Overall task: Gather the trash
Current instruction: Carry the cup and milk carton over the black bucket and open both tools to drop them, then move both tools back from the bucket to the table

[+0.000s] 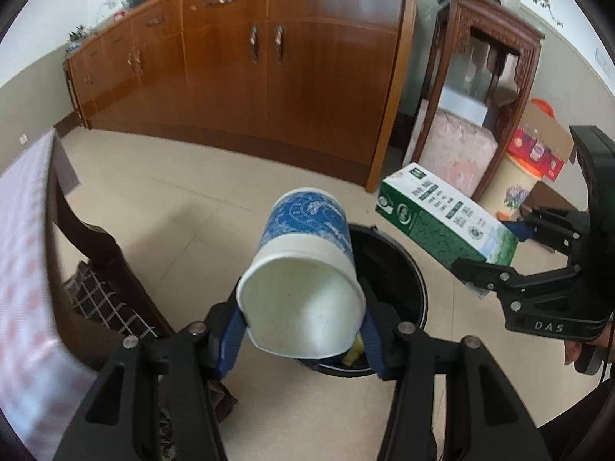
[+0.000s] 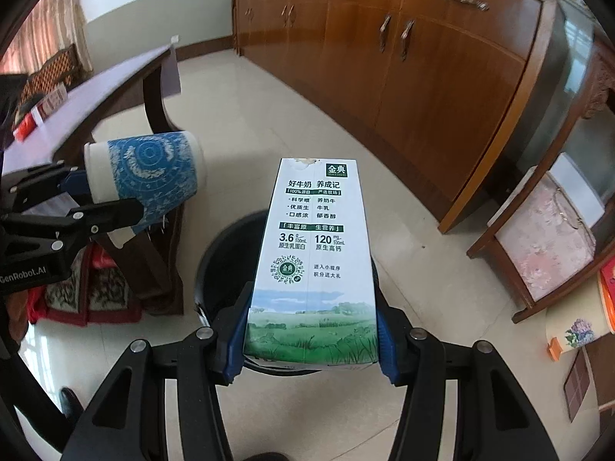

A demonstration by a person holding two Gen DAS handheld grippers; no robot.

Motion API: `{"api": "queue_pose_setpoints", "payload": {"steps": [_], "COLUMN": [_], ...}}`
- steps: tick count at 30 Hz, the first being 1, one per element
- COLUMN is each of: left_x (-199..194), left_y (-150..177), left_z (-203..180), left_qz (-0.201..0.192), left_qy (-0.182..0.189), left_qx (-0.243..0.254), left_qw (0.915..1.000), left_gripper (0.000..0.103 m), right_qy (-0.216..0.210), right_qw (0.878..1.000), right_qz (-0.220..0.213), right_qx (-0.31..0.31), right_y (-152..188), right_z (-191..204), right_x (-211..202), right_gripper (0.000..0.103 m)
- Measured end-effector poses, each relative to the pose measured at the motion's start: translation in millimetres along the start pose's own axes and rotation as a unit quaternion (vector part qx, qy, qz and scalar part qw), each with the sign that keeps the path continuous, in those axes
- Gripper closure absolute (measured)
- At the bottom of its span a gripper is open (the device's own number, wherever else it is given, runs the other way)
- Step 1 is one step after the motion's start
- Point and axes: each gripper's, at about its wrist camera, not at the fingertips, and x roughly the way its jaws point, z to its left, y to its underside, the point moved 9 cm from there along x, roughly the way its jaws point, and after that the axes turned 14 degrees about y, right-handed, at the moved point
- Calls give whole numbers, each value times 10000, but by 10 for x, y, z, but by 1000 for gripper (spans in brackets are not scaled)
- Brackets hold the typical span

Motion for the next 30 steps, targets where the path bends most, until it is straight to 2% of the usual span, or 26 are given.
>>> {"api": "queue_pose_setpoints", "payload": {"steps": [3, 7, 8, 9, 10, 11, 12, 13, 17, 20, 30], "left_x": [229, 491, 563, 615, 649, 656, 630, 571, 389, 294, 128], "left_y": [79, 220, 249, 263, 295, 337, 346, 352, 315, 283, 203], "left_z": [23, 14, -18, -4, 53, 138, 174, 217, 230, 187, 178], "left_qz": [200, 434, 498, 525, 561, 621, 611, 550, 333, 217, 61], "left_qy": [83, 270, 419, 388, 212, 89, 34, -102, -444, -558, -588], "left_qx": [-37, -107, -116, -114, -168, -300, -372, -428, -261, -258, -192], "left_qw": [9998, 9986, 9978, 9978, 9981, 9976, 9974, 9975, 9981, 9979, 9981], "left_gripper": [49, 47, 36, 26, 21, 9, 0, 0, 0, 0, 0], "right_qy": [-152, -476, -607, -614, -427, -144, -193, -252, 46, 206, 163], "right_qw": [9997, 9963, 9945, 9930, 9935, 9949, 9961, 9971, 9990, 9987, 9991], "right_qz": [164, 395, 474, 473, 443, 551, 525, 409, 401, 407, 351], "right_qx": [-111, -598, -708, -887, -962, -835, -690, -595, -177, -212, -167], "right_y": [78, 179, 212, 244, 265, 311, 318, 308, 287, 288, 187], "right_z": [33, 200, 248, 268, 228, 101, 43, -8, -252, -256, -67], "right_x": [220, 504, 585, 652, 706, 791, 787, 750, 706, 676, 526], "right_gripper": [46, 46, 46, 44, 28, 0, 0, 0, 0, 0, 0]}}
